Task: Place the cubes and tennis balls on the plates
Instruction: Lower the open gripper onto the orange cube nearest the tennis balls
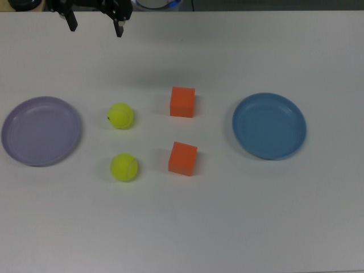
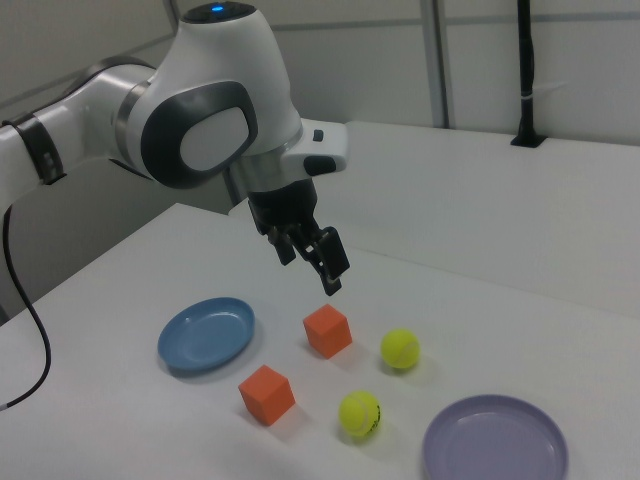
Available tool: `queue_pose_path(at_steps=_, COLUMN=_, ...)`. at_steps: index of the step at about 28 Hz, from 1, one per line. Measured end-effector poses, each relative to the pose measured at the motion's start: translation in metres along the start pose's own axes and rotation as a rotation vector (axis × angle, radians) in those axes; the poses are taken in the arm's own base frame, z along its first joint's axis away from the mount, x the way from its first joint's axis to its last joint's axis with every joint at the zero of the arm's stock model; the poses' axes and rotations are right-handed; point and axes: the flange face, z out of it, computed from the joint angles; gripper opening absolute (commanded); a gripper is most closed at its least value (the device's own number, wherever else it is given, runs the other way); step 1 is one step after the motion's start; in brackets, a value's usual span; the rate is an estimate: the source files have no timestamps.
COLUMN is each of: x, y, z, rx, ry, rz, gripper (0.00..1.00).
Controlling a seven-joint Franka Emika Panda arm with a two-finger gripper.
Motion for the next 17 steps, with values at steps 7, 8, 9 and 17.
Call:
queue_pose_path(at_steps=7, x=-0.001, y=-0.04, z=0.013, rx=0.002, ry=-0.024, rz=-0.113, gripper=1.0)
queue_pose_path(at_steps=8, x=-0.001, y=-0.047, z=0.016, rx=0.004, ry=-0.029, rz=-0.121, gripper=1.0)
queue_pose_path(at_steps=9, x=-0.002, y=-0.051, z=0.019, rx=0.006, ry=-0.035, rz=-0.126, gripper=1.0)
queue_pose_path(at_steps=17, x=-0.005, y=-0.055, z=0.057, rx=0.043, ry=-0.083, rz=-0.115, gripper=1.0)
